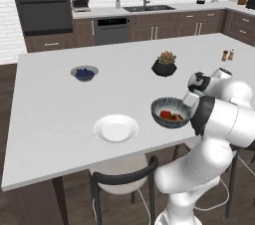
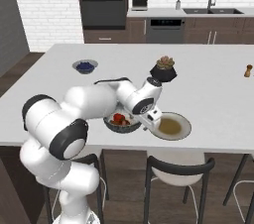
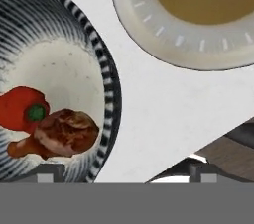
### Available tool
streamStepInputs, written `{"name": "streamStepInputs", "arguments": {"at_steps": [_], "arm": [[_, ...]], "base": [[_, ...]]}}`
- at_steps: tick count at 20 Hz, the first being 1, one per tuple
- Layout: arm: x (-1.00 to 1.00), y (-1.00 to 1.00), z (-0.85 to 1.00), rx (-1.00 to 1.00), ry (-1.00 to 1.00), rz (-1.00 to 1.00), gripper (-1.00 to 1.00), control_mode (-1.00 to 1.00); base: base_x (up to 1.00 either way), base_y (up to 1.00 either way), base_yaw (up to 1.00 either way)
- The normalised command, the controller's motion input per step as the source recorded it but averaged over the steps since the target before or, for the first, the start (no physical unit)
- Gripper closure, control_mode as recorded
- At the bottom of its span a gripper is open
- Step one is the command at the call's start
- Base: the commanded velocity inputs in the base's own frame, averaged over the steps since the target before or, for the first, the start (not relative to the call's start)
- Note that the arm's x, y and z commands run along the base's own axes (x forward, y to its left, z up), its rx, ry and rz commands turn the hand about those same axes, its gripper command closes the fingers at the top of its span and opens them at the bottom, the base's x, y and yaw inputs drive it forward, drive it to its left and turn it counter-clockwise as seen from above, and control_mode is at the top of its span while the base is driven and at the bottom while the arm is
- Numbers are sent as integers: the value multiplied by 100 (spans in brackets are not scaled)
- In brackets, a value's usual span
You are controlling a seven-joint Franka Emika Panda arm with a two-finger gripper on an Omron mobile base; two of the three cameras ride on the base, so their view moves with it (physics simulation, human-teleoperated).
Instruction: Pick the chicken drumstick and bell pepper from their plates and place them in the bowl. Then put the bowl in the fridge.
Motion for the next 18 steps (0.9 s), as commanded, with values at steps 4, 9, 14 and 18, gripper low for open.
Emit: {"name": "streamStepInputs", "arguments": {"at_steps": [4, 9, 14, 18], "arm": [[33, 0, -24, 3, 3, -8, -100, -100], [14, 3, -27, 0, 0, -3, -100, -100], [17, 18, -30, 0, 1, -1, -100, -100], [17, 23, -31, 0, 2, -1, 100, -100]], "base": [[0, 0, 0], [0, 0, 0], [0, 0, 0], [0, 0, 0]]}}
